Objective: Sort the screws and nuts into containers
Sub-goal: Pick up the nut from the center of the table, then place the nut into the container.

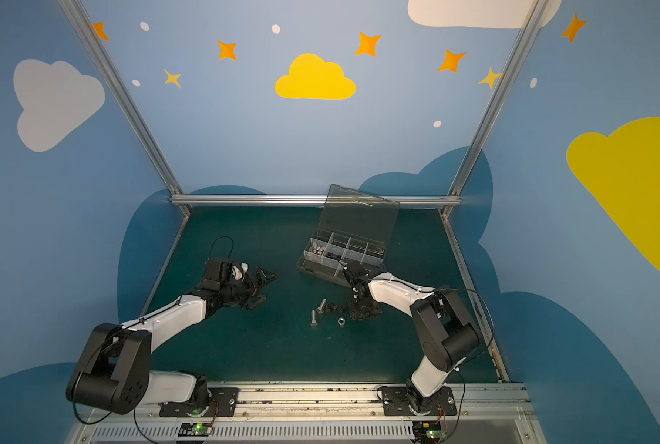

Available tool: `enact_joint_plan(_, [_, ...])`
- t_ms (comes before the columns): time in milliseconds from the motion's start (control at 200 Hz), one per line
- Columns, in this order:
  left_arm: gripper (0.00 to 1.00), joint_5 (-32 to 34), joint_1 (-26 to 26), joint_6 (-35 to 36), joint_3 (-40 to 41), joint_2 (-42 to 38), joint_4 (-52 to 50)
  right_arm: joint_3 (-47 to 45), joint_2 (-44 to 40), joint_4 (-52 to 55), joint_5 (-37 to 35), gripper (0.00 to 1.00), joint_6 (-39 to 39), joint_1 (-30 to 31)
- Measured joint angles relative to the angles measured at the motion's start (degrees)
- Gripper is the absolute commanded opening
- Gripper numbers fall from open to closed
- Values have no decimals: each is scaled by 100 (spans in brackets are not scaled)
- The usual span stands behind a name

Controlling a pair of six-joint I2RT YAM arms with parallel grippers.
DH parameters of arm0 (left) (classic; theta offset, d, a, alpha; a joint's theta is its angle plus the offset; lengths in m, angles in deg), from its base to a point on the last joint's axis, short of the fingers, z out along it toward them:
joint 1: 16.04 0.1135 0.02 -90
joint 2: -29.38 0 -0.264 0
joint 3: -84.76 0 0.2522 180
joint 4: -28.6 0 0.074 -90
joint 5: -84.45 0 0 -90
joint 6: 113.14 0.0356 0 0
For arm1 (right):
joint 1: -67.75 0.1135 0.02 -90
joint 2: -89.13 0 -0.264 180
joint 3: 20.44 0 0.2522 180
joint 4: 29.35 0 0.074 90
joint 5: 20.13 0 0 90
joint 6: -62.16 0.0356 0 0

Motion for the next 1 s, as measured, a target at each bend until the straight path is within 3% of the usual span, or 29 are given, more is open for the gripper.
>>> enact_joint_plan(215, [100,-2,0,-9,2,0,2,2,0,-11,-9,12,-2,28])
enact_joint_plan(375, [100,-2,0,-9,9,0,7,2,-9,-9,-15,6,-11,37])
enact_joint_plan(691, [100,-2,0,-9,13,0,7,164,-446,273,87,6,-219,55])
enact_joint_plan(1001, [100,2,0,-52,127,-13,44,1521,-566,542,-13,8,-734,-378])
